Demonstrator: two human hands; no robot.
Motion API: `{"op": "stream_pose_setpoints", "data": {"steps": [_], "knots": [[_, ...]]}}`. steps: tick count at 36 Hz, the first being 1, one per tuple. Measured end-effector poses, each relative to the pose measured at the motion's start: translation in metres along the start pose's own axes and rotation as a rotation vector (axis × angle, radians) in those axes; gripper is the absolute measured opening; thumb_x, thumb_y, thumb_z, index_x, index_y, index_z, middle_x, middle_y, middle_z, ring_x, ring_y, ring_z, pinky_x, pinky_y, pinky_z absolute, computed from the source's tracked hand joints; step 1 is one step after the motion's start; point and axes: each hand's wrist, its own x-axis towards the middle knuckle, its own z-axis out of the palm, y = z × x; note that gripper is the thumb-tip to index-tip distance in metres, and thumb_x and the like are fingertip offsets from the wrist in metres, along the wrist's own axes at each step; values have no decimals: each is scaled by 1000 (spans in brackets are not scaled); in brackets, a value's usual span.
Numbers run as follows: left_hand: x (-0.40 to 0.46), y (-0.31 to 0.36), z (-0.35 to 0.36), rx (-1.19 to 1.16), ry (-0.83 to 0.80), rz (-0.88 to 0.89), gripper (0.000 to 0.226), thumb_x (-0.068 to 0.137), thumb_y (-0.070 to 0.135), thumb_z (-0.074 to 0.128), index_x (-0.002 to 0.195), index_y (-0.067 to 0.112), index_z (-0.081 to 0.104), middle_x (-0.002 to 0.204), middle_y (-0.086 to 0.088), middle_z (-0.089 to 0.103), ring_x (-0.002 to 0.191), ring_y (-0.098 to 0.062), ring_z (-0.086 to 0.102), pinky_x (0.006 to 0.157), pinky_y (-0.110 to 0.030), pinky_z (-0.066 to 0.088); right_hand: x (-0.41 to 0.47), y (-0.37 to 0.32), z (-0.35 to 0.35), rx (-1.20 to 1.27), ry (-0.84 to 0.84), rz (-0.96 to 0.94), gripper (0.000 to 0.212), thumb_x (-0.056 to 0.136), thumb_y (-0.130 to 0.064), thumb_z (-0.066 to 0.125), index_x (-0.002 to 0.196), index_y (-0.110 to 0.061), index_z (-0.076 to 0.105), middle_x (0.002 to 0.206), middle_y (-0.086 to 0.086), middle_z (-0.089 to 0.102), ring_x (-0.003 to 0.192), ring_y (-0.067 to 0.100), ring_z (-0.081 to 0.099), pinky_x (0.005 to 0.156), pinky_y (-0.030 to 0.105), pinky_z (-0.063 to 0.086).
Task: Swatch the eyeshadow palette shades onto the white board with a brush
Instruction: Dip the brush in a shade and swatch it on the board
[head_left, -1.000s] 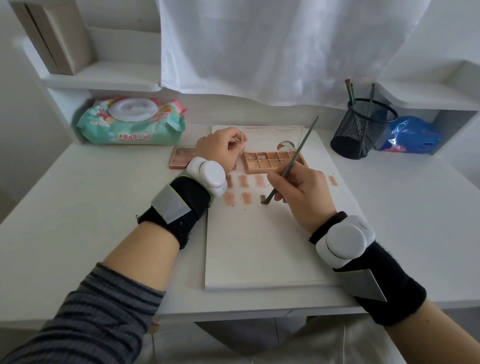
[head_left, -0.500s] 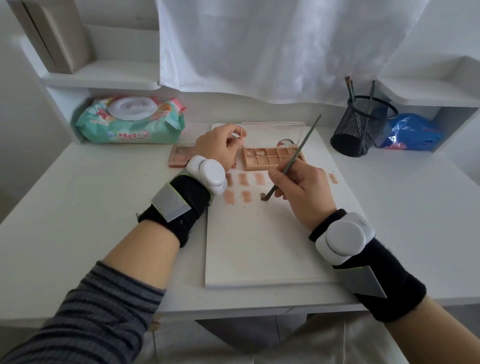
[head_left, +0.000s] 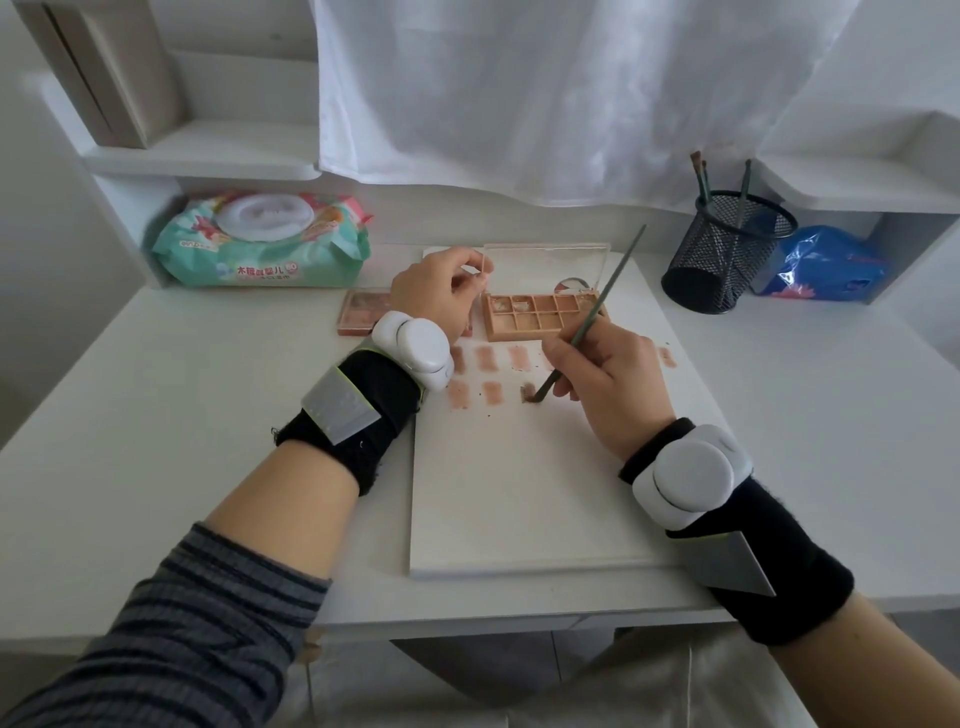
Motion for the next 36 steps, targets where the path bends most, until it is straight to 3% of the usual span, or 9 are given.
{"op": "stream_pose_setpoints", "data": {"steps": [3, 9, 16, 20, 25, 32, 36], "knots": [[1, -1, 0, -13, 4, -2, 13, 91, 23, 53, 95, 27, 64, 79, -1, 73, 44, -2, 55, 65, -28, 50, 0, 0, 0, 15, 25, -5, 22, 89, -13, 57, 69, -23, 54, 54, -3, 56, 49, 4, 54, 59, 30, 47], [1, -1, 1, -36, 4, -3, 12, 91, 22, 53, 90, 32, 61, 76, -3, 72, 39, -3, 54, 66, -35, 54, 2, 0, 1, -5, 37, -2, 21, 91, -17, 57, 72, -25, 54, 63, 9, 61, 54, 3, 57, 64, 32, 51], [0, 0, 0, -61, 2, -20, 12, 91, 22, 54, 94, 28, 64, 81, 3, 71, 56, -22, 64, 64, -40, 57, 0, 0, -1, 23, 15, -1, 23, 89, -12, 57, 69, -21, 54, 55, -1, 55, 48, 4, 53, 57, 25, 45], [0, 0, -1, -60, 5, -12, 12, 91, 23, 54, 92, 29, 63, 78, 2, 71, 49, -19, 61, 65, -40, 56, 1, 1, 0, 68, 60, -6, 19, 90, -16, 58, 74, -25, 56, 59, -1, 58, 53, 4, 56, 60, 26, 48], [0, 1, -2, -45, 5, -11, 12, 91, 23, 54, 95, 27, 65, 82, 1, 72, 52, -18, 62, 67, -39, 55, 0, -1, 2, 65, -3, -17, 14, 90, -15, 58, 78, -22, 57, 63, -2, 61, 55, 2, 57, 60, 20, 47], [1, -1, 0, -52, 11, -8, 12, 91, 22, 54, 95, 26, 65, 81, -2, 72, 49, -12, 58, 68, -41, 55, 0, 0, 1, 45, -19, -13, 23, 89, -11, 58, 69, -21, 54, 56, -1, 56, 50, 6, 54, 58, 27, 45], [1, -1, 1, -60, 18, -8, 13, 90, 22, 54, 95, 27, 65, 80, -3, 72, 53, -16, 61, 67, -41, 56, 0, 1, 1, 77, 35, -24, 21, 90, -14, 58, 73, -26, 55, 57, -4, 58, 54, 8, 58, 59, 30, 48]]}}
